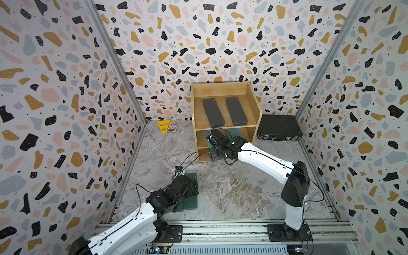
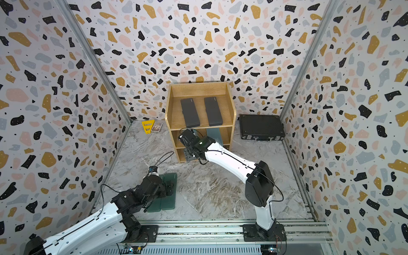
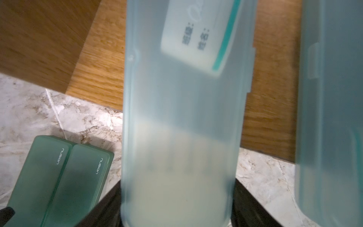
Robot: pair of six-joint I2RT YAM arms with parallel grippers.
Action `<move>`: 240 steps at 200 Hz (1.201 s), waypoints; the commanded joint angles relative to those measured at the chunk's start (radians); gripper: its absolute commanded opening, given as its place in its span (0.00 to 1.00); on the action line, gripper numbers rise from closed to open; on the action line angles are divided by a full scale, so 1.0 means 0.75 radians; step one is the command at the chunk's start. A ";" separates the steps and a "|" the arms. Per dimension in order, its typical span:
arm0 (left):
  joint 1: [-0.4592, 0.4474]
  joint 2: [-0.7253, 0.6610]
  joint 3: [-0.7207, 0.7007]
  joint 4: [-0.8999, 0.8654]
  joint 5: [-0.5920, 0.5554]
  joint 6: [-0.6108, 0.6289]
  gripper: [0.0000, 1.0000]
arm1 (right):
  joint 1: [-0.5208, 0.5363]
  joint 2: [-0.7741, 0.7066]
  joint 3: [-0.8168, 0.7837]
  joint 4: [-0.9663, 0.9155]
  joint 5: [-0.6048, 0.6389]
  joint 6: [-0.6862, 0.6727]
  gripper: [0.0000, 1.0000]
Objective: Place the pencil cases on the shelf according to color
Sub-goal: Place the pencil case on the shelf.
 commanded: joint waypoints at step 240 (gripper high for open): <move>0.022 -0.041 0.033 0.052 0.007 0.012 1.00 | -0.006 -0.513 -0.545 0.146 -0.085 0.066 0.76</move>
